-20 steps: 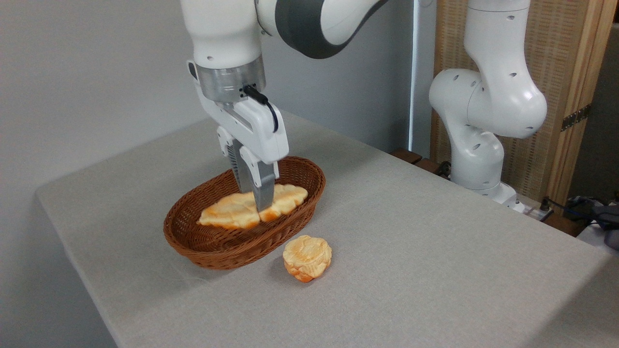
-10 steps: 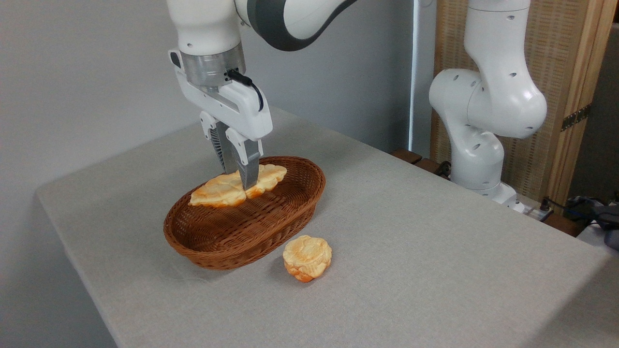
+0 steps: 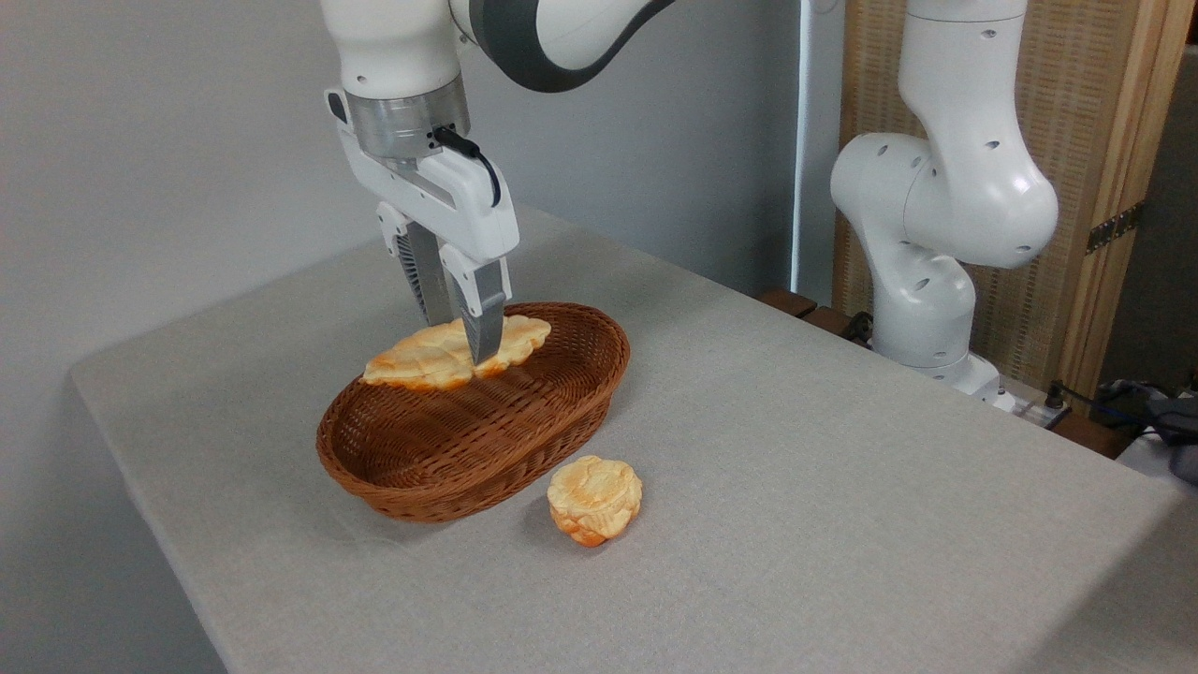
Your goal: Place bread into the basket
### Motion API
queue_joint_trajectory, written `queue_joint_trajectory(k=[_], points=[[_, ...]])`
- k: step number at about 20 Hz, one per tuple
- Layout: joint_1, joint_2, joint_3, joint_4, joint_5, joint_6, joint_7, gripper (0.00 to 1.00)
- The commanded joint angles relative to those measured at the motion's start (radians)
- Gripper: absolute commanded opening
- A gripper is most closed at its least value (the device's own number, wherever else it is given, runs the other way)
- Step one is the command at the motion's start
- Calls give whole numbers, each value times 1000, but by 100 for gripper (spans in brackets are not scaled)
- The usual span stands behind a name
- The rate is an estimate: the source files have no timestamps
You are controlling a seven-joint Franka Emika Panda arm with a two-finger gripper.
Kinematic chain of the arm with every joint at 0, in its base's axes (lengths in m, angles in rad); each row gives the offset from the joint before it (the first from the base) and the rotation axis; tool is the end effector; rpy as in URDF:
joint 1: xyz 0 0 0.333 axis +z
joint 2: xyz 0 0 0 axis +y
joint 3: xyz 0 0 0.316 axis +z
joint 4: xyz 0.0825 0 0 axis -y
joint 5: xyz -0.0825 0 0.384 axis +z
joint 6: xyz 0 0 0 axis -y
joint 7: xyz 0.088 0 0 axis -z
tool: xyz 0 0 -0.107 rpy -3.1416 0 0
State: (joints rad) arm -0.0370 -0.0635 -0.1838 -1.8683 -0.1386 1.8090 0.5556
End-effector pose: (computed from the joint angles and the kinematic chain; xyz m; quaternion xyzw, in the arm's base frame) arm 0.5276 -0.1324 0.5382 0.9299 -0.3626 0.0119 0.0604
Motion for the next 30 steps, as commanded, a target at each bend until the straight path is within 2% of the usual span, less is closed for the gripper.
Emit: queue_joint_trajectory(k=[1, 7, 13, 15, 17, 21, 30], points=[[-3, -12, 4, 4, -10, -19, -8, 100], [3, -12, 18, 6, -4, -19, 7, 100], [11, -12, 60, 6, 82, -19, 12, 100], [11, -13, 113, 8, 91, -20, 64, 100], [9, -16, 158, 8, 91, -40, 144, 100], [11, -29, 222, 9, 91, -45, 233, 100], [9, -16, 233, 27, 91, -34, 256, 100]])
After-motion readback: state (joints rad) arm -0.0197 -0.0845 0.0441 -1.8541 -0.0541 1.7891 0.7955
